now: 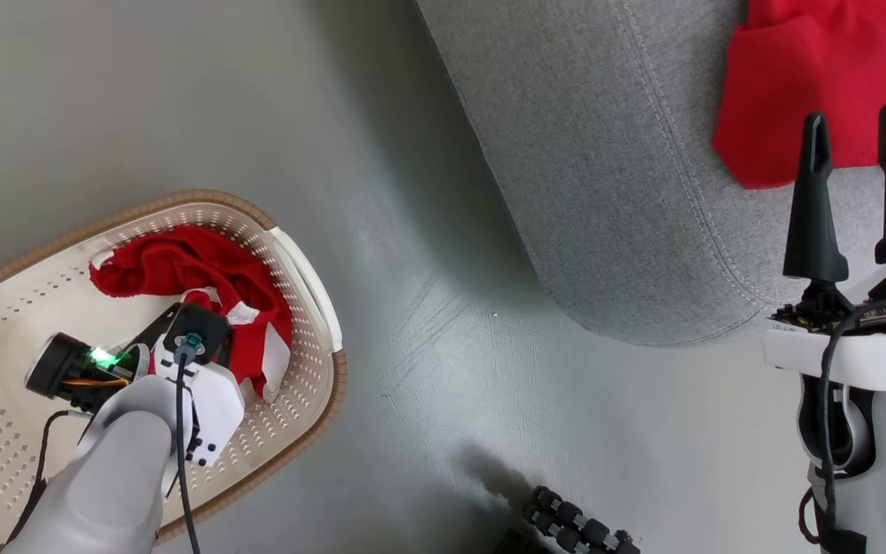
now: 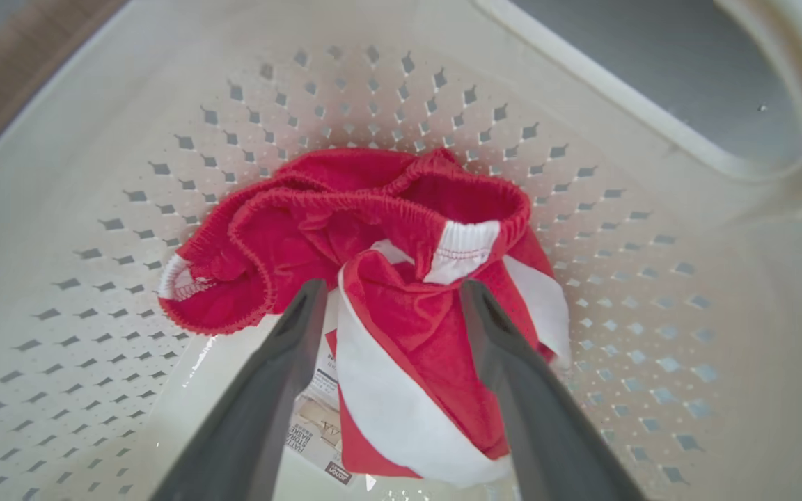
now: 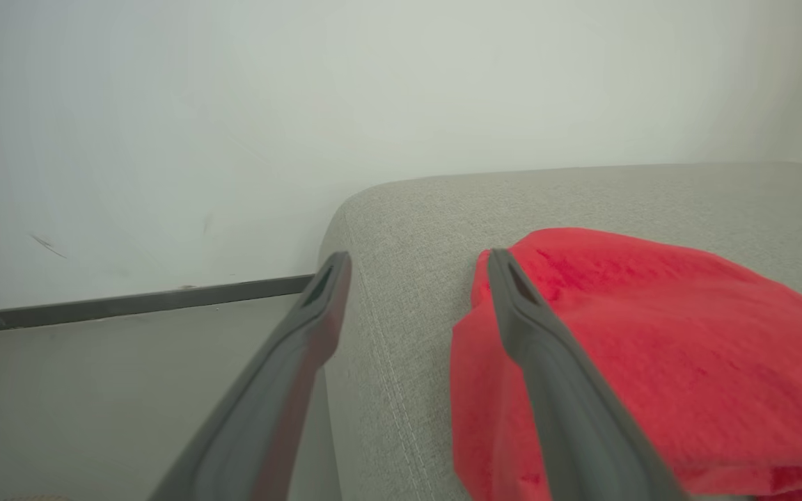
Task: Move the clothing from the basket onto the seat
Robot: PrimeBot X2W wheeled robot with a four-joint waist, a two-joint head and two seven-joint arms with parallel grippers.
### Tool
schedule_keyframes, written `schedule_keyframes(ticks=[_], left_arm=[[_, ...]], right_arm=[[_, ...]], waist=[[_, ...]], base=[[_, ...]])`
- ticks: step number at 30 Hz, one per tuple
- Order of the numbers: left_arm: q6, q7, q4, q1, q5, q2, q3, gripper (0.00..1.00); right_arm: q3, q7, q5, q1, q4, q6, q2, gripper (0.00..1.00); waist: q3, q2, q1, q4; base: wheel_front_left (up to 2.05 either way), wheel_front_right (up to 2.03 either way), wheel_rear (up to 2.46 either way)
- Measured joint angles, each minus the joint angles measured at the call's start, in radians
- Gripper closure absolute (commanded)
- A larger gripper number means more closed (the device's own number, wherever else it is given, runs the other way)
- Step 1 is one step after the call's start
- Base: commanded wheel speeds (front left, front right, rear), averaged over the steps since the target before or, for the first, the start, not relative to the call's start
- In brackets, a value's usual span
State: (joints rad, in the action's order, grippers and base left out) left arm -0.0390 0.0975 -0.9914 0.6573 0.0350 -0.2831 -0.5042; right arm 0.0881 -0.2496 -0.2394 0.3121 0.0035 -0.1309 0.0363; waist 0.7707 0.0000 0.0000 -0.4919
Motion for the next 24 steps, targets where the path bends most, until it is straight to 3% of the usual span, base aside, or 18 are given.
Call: schedule_keyframes(ticks=[10,24], left_arm=[[-0.007,-0.072,-0.061,0.028,-0.022,0.026,-0.029,0.00],[-0.039,-0.115,-0.113,0.073,-0.051,0.005,-0.042,0.00]], right_arm=[[-0.005,-0.003,0.010,0.003,-0.015,0.000,0.000,0.00],[-0.026,-0.003,0.009,0.009,-0.029,0.000,0.000,0.00]], waist=[[0.020,0.0000,0.0000,0.009],[0.060,0.0001,0.0000,0.009]], base=[[0.00,0.00,0.00],[0.00,0.00,0.00]])
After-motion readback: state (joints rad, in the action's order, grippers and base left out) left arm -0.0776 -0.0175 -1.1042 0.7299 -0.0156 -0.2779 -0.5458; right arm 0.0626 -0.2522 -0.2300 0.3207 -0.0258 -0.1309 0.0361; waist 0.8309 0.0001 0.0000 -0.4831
